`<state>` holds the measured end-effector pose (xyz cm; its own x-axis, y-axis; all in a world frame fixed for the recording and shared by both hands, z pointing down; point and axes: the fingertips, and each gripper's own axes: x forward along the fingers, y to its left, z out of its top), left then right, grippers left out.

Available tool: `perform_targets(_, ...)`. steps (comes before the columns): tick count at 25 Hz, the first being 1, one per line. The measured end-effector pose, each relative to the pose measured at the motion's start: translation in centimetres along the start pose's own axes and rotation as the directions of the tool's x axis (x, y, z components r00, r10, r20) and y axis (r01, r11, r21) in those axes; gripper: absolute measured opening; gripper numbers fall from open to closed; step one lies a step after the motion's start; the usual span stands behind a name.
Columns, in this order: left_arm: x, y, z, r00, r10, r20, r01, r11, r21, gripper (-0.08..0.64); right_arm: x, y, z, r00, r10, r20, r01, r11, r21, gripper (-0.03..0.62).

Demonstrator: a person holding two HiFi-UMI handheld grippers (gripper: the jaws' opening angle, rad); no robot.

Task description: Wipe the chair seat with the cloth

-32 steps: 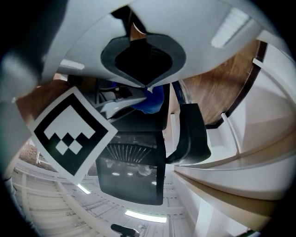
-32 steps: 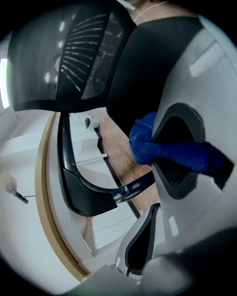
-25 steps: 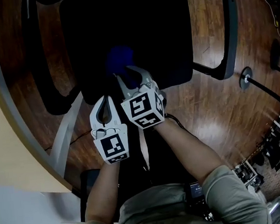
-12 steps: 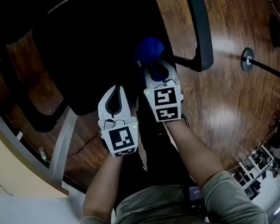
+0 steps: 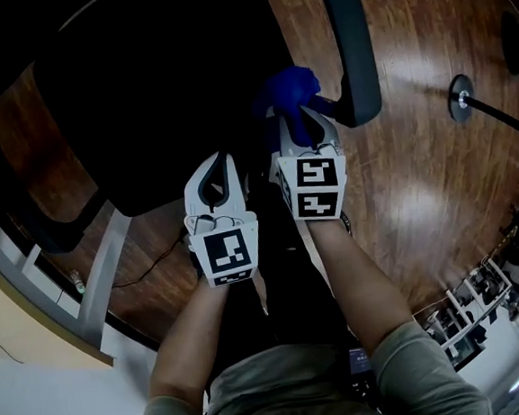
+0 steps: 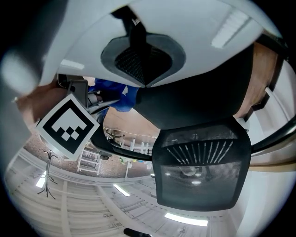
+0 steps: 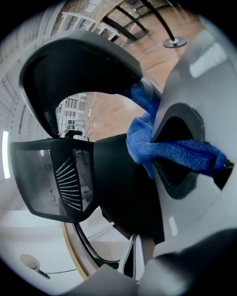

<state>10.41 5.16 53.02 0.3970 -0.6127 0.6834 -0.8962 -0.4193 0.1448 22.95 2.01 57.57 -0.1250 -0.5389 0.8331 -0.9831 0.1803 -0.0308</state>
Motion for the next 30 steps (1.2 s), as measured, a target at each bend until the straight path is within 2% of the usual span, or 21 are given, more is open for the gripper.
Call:
perform_targets(5, 0.2, 0.2, -1.1, 0.999, 0.027, -0.018, -0.028, 0.999, -0.019, 0.005, 0.9, -0.6, -1.1, 1.0, 0.013, -0.019, -0.013, 1.0, 0.003, 0.083)
perform_targets(11, -1.9, 3.3, -1.7, 0.996, 0.082, -0.021, -0.083, 0.995, -0.051, 0.006, 0.0, 0.4, 0.4, 1.0, 0.013, -0.005, -0.012, 1.0, 0.009, 0.084)
perform_targets(13, -3.1, 5.0, -2.2, 0.993, 0.116, -0.02, -0.117, 0.991, -0.071, 0.005, -0.7, 2.3, 1.4, 0.999, 0.038, 0.02, -0.038, 0.999, -0.028, 0.086)
perform_targets(16, -5.2, 7.6, -3.2, 0.982, 0.186, -0.02, -0.187, 0.975, -0.118, 0.006, -1.5, 6.7, 2.8, 0.991, 0.124, 0.047, -0.117, 0.985, -0.128, 0.086)
perform_targets(19, -8.0, 10.4, -4.7, 0.969, 0.244, -0.029, -0.245, 0.956, -0.161, 0.005, -2.6, 13.0, 3.3, 0.97, 0.235, 0.057, -0.218, 0.951, -0.22, 0.086)
perform_targets(24, -12.7, 14.9, -7.7, 0.944, 0.324, -0.061, -0.329, 0.917, -0.225, 0.005, -3.8, 23.6, 3.3, 0.908, 0.417, 0.033, -0.387, 0.868, -0.311, 0.087)
perform_targets(30, -17.2, 18.6, -11.1, 0.922, 0.379, -0.08, -0.386, 0.878, -0.283, 0.005, -4.3, 33.1, 1.6, 0.854, 0.519, -0.034, -0.486, 0.773, -0.407, 0.087)
